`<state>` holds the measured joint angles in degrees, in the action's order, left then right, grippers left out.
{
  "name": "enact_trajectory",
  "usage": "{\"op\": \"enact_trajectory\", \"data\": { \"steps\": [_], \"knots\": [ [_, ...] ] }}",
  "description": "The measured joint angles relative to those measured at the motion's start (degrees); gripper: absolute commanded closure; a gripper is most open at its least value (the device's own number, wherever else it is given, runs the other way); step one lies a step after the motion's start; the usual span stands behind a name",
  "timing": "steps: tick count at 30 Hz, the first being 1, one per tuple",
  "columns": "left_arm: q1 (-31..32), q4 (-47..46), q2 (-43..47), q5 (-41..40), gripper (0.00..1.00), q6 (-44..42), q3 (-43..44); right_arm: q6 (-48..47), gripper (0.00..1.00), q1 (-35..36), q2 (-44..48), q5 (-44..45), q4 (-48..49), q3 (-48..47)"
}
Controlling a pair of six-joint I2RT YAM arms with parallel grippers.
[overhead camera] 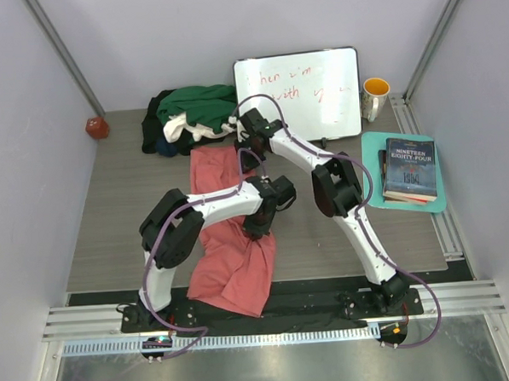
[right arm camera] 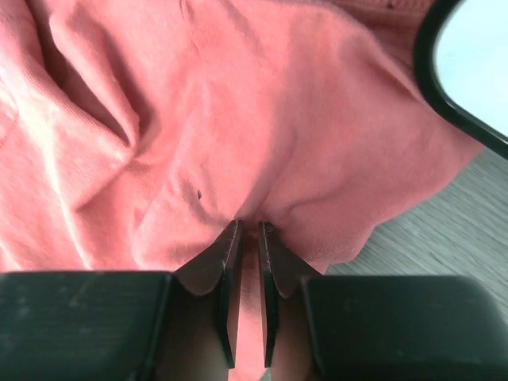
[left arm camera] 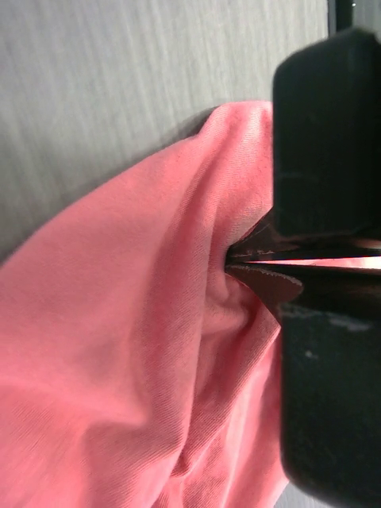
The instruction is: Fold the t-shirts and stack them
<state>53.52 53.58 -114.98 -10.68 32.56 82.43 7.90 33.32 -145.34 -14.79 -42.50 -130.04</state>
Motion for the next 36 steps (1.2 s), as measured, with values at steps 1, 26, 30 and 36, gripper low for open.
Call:
{"op": "enact_trajectory", "data": {
  "steps": [1,26,30,36],
  "knots": [
    [-0.3,-0.2,0.1,-0.3,1.00,0.0,-0.1,0.0,0.78,0.0,0.4,0.4,0.3,0.7],
    [-0.5,-2.4,22.0,-7.2,0.38,2.8,-6.3,2.8,0.74,-0.7,19.4,0.5,6.5,14.2],
    [-2.3,-2.3,28.1,-11.0,0.39,3.1,-7.4,4.2,0.74,-0.7,28.5,-0.2,9.2,19.5],
    [-11.1,-1.8,28.0,-11.2,0.39,5.2,-16.5,6.9,0.72,-0.4,41.2,-3.4,12.4,35.6]
  ]
}}
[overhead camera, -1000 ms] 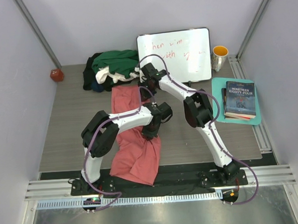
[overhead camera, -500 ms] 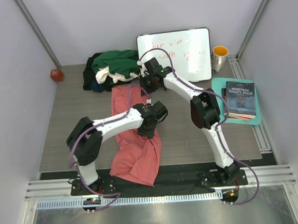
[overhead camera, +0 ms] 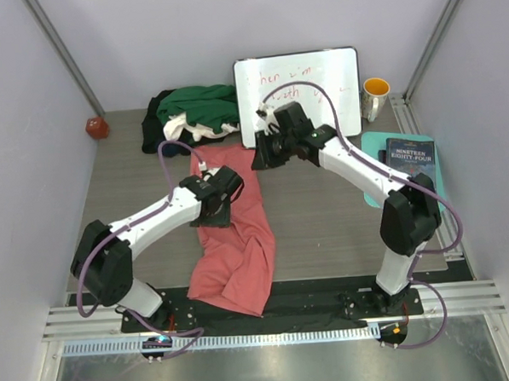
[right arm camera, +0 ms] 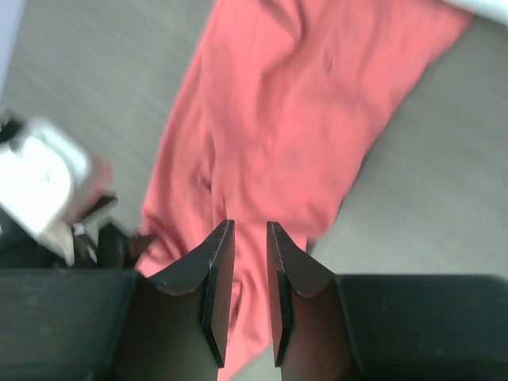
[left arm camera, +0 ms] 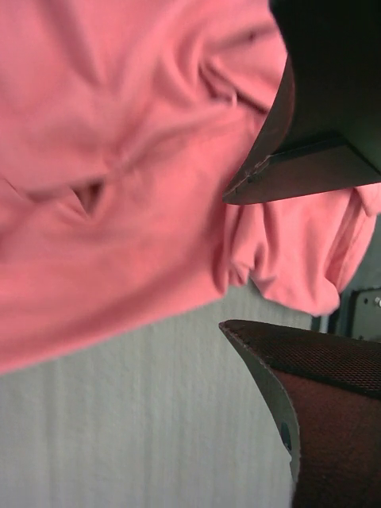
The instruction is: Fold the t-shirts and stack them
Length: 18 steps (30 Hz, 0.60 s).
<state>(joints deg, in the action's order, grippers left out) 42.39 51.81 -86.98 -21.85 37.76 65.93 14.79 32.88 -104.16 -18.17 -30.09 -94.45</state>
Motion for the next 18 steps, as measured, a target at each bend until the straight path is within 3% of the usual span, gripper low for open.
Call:
{"op": "enact_trajectory", "data": {
  "steps": [7,12,18],
  "knots": [
    [-4.3,0.7,1.7,2.4,0.37,2.8,-7.8,6.3,0.70,3.3,12.5,-1.9,3.7,26.8],
    [-6.7,0.7,6.2,5.7,0.38,3.4,-11.6,12.1,0.67,6.0,21.5,-3.2,5.7,37.1],
    [-6.7,0.3,11.0,10.7,0.37,5.2,-16.0,18.4,0.67,13.6,28.2,-2.7,10.0,42.8]
  ]
}}
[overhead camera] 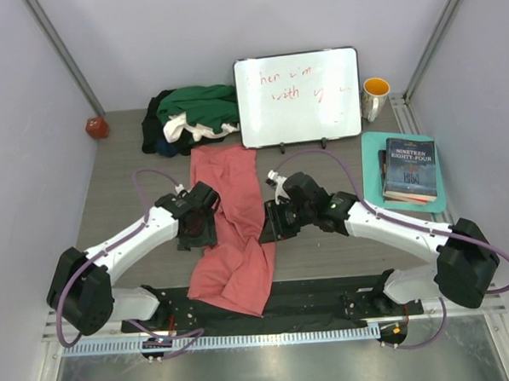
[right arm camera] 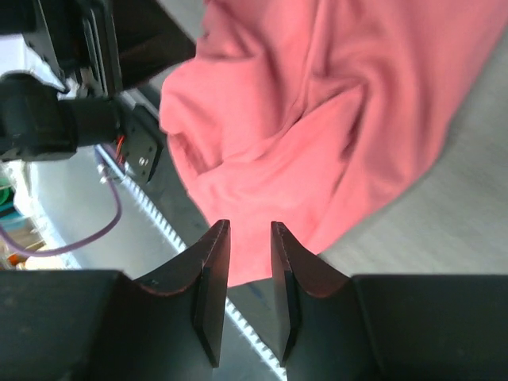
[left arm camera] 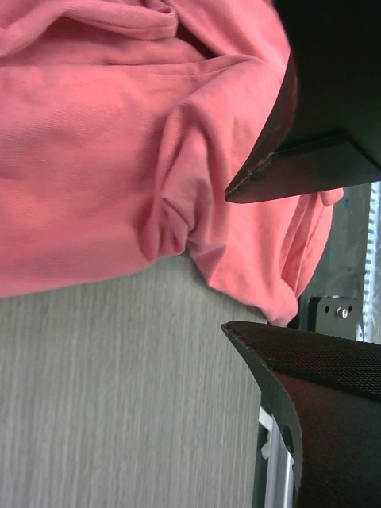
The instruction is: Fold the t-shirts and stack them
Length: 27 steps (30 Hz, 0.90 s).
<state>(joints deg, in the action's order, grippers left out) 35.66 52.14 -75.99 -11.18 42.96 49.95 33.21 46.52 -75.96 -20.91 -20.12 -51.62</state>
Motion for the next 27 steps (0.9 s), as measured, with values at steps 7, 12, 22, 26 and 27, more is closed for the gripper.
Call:
{"op": "enact_trajectory", "data": {
  "steps": [7,12,22,26,27],
  "knots": [
    [0.0,0.1,5.9,2.4,0.36,3.1,-3.6,6.5,0.64,2.6,4.1,0.6,3.1,8.8],
    [-0.1,0.0,6.2,4.2,0.35,5.0,-5.8,9.4,0.60,3.0,7.6,1.5,3.0,12.5],
    [-0.1,-1.4,8.8,6.8,0.30,9.9,-11.9,15.3,0.57,7.3,11.3,2.1,5.0,19.3],
    [-0.2,-2.5,14.1,7.4,0.29,12.0,-15.7,18.1,0.56,8.9,12.7,1.6,7.8,23.3],
    [-0.2,-2.7,15.5,7.6,0.29,12.5,-16.6,18.7,0.55,9.3,13.0,1.5,8.5,24.1]
  ]
}}
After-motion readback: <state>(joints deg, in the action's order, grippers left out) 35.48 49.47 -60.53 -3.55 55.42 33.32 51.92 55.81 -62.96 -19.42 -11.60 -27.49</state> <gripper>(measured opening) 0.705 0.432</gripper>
